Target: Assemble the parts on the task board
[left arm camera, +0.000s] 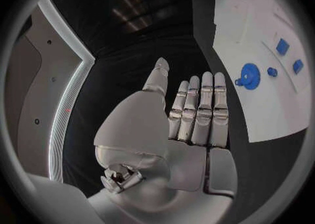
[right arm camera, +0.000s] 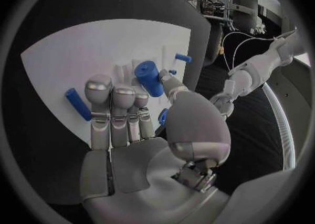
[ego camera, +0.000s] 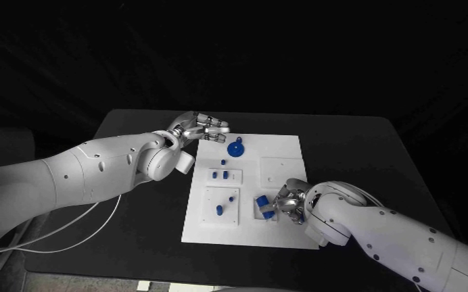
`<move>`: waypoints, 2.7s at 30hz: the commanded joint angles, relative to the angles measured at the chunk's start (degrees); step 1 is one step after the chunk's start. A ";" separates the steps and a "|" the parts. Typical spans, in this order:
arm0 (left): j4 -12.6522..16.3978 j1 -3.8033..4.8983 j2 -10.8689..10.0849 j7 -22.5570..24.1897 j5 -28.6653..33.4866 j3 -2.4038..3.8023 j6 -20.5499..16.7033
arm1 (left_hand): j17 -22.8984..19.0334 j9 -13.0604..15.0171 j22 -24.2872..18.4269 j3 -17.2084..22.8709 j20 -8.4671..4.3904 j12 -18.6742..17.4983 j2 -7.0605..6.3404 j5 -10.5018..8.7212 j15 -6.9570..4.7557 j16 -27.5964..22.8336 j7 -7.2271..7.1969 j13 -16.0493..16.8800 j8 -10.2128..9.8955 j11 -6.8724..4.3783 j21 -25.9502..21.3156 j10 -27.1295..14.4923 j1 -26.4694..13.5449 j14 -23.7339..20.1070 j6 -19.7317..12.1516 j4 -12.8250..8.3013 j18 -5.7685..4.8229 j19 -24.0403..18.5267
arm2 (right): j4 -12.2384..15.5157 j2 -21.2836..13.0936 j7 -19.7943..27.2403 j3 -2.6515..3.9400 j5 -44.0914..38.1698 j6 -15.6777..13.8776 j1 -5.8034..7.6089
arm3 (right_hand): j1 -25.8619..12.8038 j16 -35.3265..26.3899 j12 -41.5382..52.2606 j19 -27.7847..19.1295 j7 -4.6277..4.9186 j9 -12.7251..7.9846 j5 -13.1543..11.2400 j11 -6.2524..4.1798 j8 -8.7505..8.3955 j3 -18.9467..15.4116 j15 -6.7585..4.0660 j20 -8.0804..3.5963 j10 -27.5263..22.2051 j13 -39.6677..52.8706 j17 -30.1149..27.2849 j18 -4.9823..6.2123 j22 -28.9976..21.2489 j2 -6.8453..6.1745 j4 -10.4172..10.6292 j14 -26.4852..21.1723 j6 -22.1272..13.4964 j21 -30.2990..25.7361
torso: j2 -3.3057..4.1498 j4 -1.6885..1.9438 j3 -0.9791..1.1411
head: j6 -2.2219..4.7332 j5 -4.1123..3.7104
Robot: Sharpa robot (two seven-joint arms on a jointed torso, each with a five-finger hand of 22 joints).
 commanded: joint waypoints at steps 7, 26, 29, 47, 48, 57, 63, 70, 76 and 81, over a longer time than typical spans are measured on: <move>0.07 0.03 0.12 0.00 -0.20 0.04 0.95 | 0.08 0.07 -0.13 0.14 -0.08 -0.12 -0.07 0.21 0.23 -0.26 -0.04 0.05 0.17 0.16 0.26 -0.53 -0.43 -0.05 -0.45 0.35 -0.44 -0.16 | -0.44 0.55 0.24 -0.44 -1.00 2.92 -0.10 | 0.76 -0.49 -0.33 2.68 0.02 0.17 -0.86 -0.04 -0.35 -2.17 -0.18 0.03 -0.25 -0.33 0.16 -0.07 5.04 -2.59 4.88 0.05 -0.25 -0.43 | -0.03 -0.02 -0.02 | -0.20 0.40; 0.03 0.03 0.12 -0.21 -0.23 0.05 0.78 | 0.13 0.06 -0.19 0.17 -0.08 -0.12 -0.16 0.18 0.20 -0.25 0.00 0.05 0.16 0.18 0.29 -0.63 -0.47 0.04 -0.56 0.43 -0.43 -0.14 | 0.11 0.46 1.40 -0.58 -0.62 1.81 -0.08 | -0.69 -0.59 -0.51 2.66 0.19 1.09 2.90 0.18 -0.35 -21.32 -0.02 0.20 -0.72 -0.59 0.88 0.16 5.04 -0.46 14.09 0.08 -1.62 -0.58 | 0.01 -0.02 0.05 | -0.29 0.48; 0.04 0.03 0.08 -0.24 -0.25 0.05 0.73 | 0.13 0.06 -0.19 0.17 -0.08 -0.12 -0.16 0.18 0.20 -0.25 0.00 0.05 0.16 0.18 0.29 -0.63 -0.47 0.04 -0.56 0.43 -0.43 -0.14 | 0.74 0.25 1.79 -0.59 -0.49 1.58 -0.08 | -2.03 -0.58 -0.42 2.69 0.16 1.27 3.01 0.19 -0.32 -25.95 -0.02 0.24 -0.69 -0.60 0.94 0.21 5.07 2.51 10.87 0.11 -1.60 -0.40 | 0.01 -0.02 0.08 | -0.30 0.54; 0.09 0.03 -0.11 -0.42 -0.29 0.05 0.51 | 0.16 0.07 -0.29 0.28 -0.07 -0.10 -0.21 0.18 0.21 -0.25 0.03 0.06 0.18 0.20 0.33 -0.69 -0.54 0.04 -0.62 0.57 -0.42 -0.13 | 5.09 -2.41 1.93 -0.55 -2.62 1.95 -0.09 | -1.77 0.24 0.38 2.77 -0.06 1.39 4.07 0.01 -0.33 -27.09 -0.13 0.13 -0.06 -0.23 1.84 0.08 5.24 5.31 7.87 0.16 -0.85 0.74 | 0.00 -0.03 0.03 | -0.44 0.71; 0.09 0.03 -0.11 -0.43 -0.29 0.05 0.50 | 0.16 0.07 -0.29 0.28 -0.07 -0.10 -0.21 0.18 0.21 -0.25 0.03 0.06 0.18 0.20 0.33 -0.69 -0.54 0.04 -0.62 0.57 -0.42 -0.13 | 5.19 -2.46 1.95 -0.55 -2.69 2.11 -0.09 | -0.93 0.28 0.48 2.77 -0.13 1.43 4.03 -0.04 -0.31 -26.53 -0.15 0.12 0.04 -0.18 1.89 0.04 5.27 5.90 6.73 0.18 -0.54 0.89 | 0.01 -0.01 0.03 | -0.46 0.71; 0.08 0.03 -0.13 -0.62 -0.29 0.04 0.39 | 0.19 0.07 -0.43 0.38 -0.11 -0.11 -0.16 0.20 0.18 -0.25 0.00 0.05 0.18 0.17 0.40 -0.62 -0.50 0.13 -0.54 0.67 -0.43 -0.11 | 5.46 -2.59 2.56 -0.55 -6.20 4.12 -0.10 | 5.01 0.61 0.86 2.65 -1.11 1.87 -4.44 -0.69 -0.29 -4.72 -0.41 -0.18 0.48 0.19 2.53 -0.42 5.44 -3.12 2.21 0.26 3.53 1.74 | 0.00 -0.07 0.01 | -0.51 0.68; 0.09 0.03 -0.10 -0.70 -0.29 0.04 0.40 | 0.19 0.07 -0.43 0.38 -0.11 -0.11 -0.16 0.20 0.18 -0.25 0.00 0.05 0.18 0.17 0.40 -0.62 -0.50 0.13 -0.54 0.67 -0.43 -0.11 | 5.37 -2.23 2.77 -0.56 -7.37 4.08 -0.10 | 5.47 0.87 1.22 2.67 -1.34 2.05 -4.58 -0.81 -0.32 -4.14 -0.43 -0.24 0.71 0.53 2.91 -0.57 5.54 -3.09 1.49 0.32 4.27 2.24 | 0.01 -0.01 0.04 | -0.52 0.66; 0.09 0.03 -0.05 -0.76 -0.28 0.04 0.46 | 0.19 0.07 -0.50 0.32 -0.13 -0.11 0.06 0.22 0.15 -0.24 -0.02 0.05 0.18 0.15 0.45 -0.56 -0.56 0.17 -0.48 0.73 -0.44 -0.07 | 4.58 -1.60 2.46 -0.56 -7.83 3.29 -0.11 | 4.38 1.12 1.50 2.72 -1.55 2.21 -4.49 -0.90 -0.33 -3.84 -0.43 -0.23 0.97 0.77 3.25 -0.64 5.58 -2.26 2.38 0.40 4.62 2.53 | 0.03 -0.05 0.02 | -0.59 0.56; 0.07 0.04 0.00 -1.01 -0.30 0.04 0.19 | 0.19 0.07 -0.52 0.30 -0.13 -0.11 0.11 0.22 0.15 -0.25 -0.03 0.05 0.19 0.15 0.46 -0.57 -0.61 0.18 -0.46 0.79 -0.44 -0.07 | 3.69 -0.99 2.22 -0.88 -10.81 2.69 -0.11 | 2.45 1.35 2.26 2.80 -1.86 2.53 -3.61 -1.10 -0.34 -3.13 -0.48 -0.25 1.53 1.27 3.51 -0.66 5.61 -0.64 3.61 0.45 5.05 2.90 | 0.02 0.04 0.00 | -0.70 0.48; 0.05 0.04 -0.03 -1.19 -0.32 0.04 -0.04 | 0.17 0.07 -0.55 0.27 -0.14 -0.10 0.23 0.22 0.17 -0.25 -0.10 0.05 0.20 0.09 0.51 -0.42 -0.59 0.10 -0.28 0.85 -0.42 -0.02 | 3.02 -0.54 2.14 -1.31 -12.97 2.16 -0.17 | 2.05 1.38 2.54 2.75 -1.94 2.84 -3.46 -1.15 -0.34 -1.47 -0.51 -0.28 1.69 1.64 3.61 -0.70 5.59 -1.09 3.25 0.46 5.18 3.08 | 0.00 -0.03 0.03 | -0.72 0.55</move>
